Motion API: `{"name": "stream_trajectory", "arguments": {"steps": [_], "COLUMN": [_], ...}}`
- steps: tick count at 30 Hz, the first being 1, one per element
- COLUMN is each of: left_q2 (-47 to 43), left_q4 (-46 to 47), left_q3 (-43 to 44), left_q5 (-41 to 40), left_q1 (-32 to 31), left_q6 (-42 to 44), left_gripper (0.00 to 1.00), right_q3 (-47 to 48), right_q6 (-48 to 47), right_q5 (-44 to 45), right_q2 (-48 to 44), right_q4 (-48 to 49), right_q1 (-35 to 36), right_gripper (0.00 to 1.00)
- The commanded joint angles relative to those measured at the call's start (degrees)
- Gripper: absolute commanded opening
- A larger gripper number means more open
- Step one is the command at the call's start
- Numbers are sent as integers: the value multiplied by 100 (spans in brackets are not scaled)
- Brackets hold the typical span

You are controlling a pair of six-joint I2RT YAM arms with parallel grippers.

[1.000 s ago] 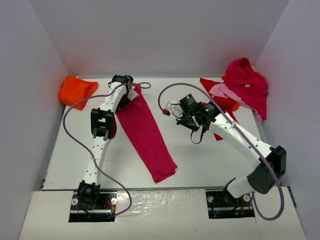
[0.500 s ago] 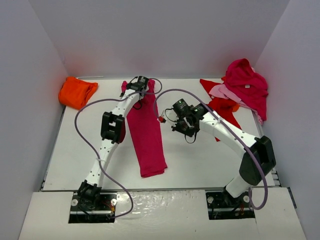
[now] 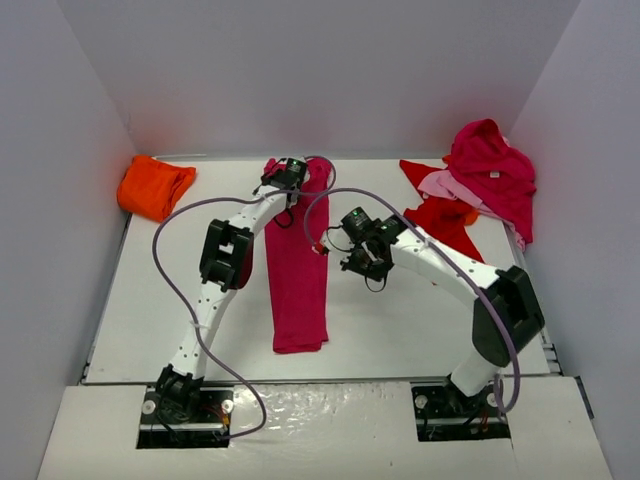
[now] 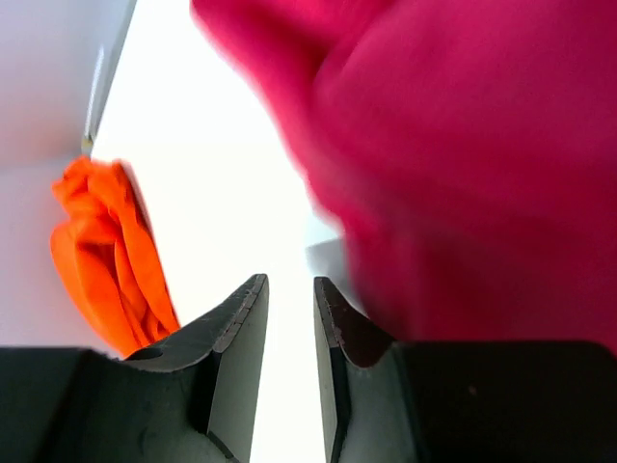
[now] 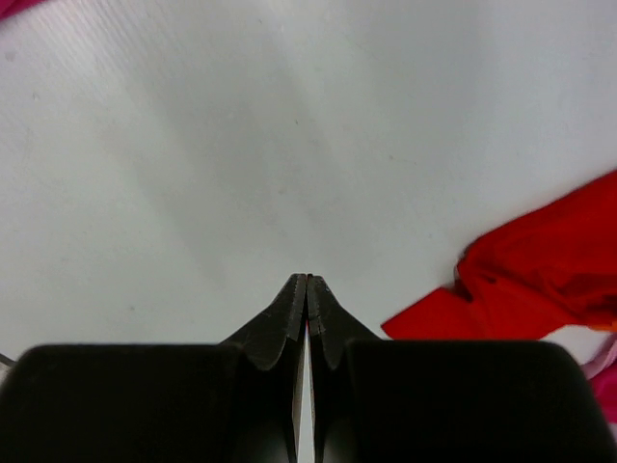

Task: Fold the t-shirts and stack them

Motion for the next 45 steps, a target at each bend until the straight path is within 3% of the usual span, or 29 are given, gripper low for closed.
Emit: {"name": "stream_trajectory", "arguments": {"steps": [1, 2, 3, 5, 8, 9, 11, 16, 21, 26, 30, 39, 45], "left_q2": [-1843, -2206, -2568, -3194, -4425, -4941, -5743, -6935, -7938, -8001, -7793, -7341, -6974], "left_q4": [214, -64, -290, -526, -629, -651, -629, -1439, -1056, -719, -700, -610, -1147], "left_q3": [-631, -791, -935, -1680, -3305, -3665, -4686, -5900, -7381, -8314, -8552, -8323, -7898], "left_q5": [58, 313, 511, 1175, 2184, 2354, 2611, 3660, 3797, 3200, 3281, 3807, 4404], "left_q1": [344, 371, 353, 248, -90, -294, -517, -1024, -1339, -1911, -2389, -2901, -3309], "left_q6": [-697, -792, -805, -603, -38, 232, 422, 716, 814, 1032, 1030, 672, 534], "left_gripper": [24, 29, 34, 40, 63, 63, 63, 62, 60, 60, 59, 59, 60], "right_q3": [-142, -116, -52, 85, 123, 65, -107, -285, -85, -129, 61, 346, 273], "right_q6": [139, 149, 140, 83, 13, 13, 122, 276, 189, 221, 343, 408, 291], "right_q5": [678, 780, 849, 917, 796, 795, 728, 194, 878, 1110, 974, 918, 856], "right_q2": [-1486, -1856, -2132, -2756, -3316, -3389, -3362, -2815, -2203, -1989, -1825, -985, -689], "right_q4": [296, 366, 402, 472, 555, 584, 743, 963, 986, 1054, 1027, 976, 1054], "right_q1": [-420, -640, -814, -1191, -1504, -1504, -1548, -1623, -1724, -2028, -2217, -2234, -2272], "right_gripper": [21, 33, 37, 34, 44, 47, 64, 67, 71, 78, 83, 83, 82]}}
